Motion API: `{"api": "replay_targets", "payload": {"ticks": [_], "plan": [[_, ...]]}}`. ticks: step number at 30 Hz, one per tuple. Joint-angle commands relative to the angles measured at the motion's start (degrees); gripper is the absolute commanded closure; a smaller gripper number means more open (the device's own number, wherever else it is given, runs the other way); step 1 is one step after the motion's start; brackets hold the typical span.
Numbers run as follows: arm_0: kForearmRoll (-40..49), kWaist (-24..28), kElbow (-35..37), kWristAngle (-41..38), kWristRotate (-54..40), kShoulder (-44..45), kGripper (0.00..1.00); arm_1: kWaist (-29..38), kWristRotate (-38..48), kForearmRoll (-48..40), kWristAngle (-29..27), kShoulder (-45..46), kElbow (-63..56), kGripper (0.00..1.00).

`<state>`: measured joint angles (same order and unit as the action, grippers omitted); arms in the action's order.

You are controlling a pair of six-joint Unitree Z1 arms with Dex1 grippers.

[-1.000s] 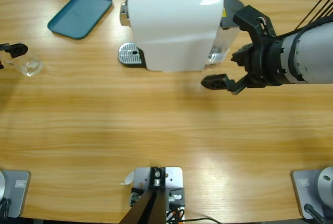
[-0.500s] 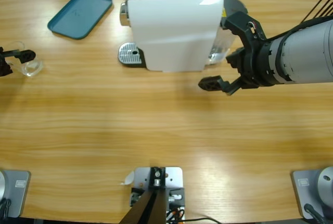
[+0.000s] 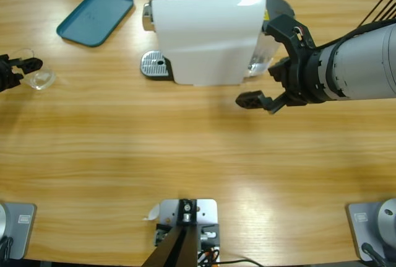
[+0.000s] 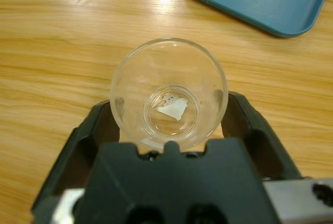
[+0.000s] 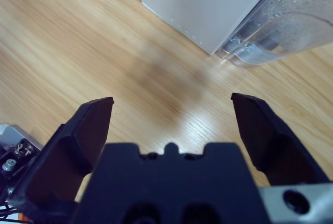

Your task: Pour coffee

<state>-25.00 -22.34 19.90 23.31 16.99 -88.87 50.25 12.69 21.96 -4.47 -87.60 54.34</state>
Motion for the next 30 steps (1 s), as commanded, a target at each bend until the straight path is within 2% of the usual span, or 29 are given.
{"api": "replay_targets", "payload": {"ticks": [1,8,11,18,20,24,30], "plan": [[-2.2,0.5,-2.6,-0.8,-2.9,-2.6,1.000,-0.4,0.9,-0.2,-1.1,-2.4,0.2,0.000],[-2.2,0.2,-2.8,-2.3,-8.7,0.0,1.000,-0.4,1.0,0.3,-1.3,-1.9,0.3,0.000],[-2.0,-0.1,-2.3,-7.5,-13.7,4.8,1.000,-0.4,0.5,2.5,-1.6,-0.3,0.6,0.000],[0.7,-1.8,-0.3,-16.9,-20.9,13.3,1.000,-0.4,0.6,3.8,-1.7,11.1,0.1,0.000],[0.7,-3.7,0.5,-18.8,-21.7,13.5,1.000,-0.4,0.5,4.7,-1.7,12.1,-0.5,0.000],[1.5,-5.0,3.9,-28.5,-22.6,12.7,1.000,-0.4,-0.4,6.7,-2.0,15.4,-3.2,0.002],[2.0,-5.0,10.4,-35.5,-27.6,5.4,1.000,-0.4,-2.5,10.9,-2.3,24.8,-7.4,0.018]]}}
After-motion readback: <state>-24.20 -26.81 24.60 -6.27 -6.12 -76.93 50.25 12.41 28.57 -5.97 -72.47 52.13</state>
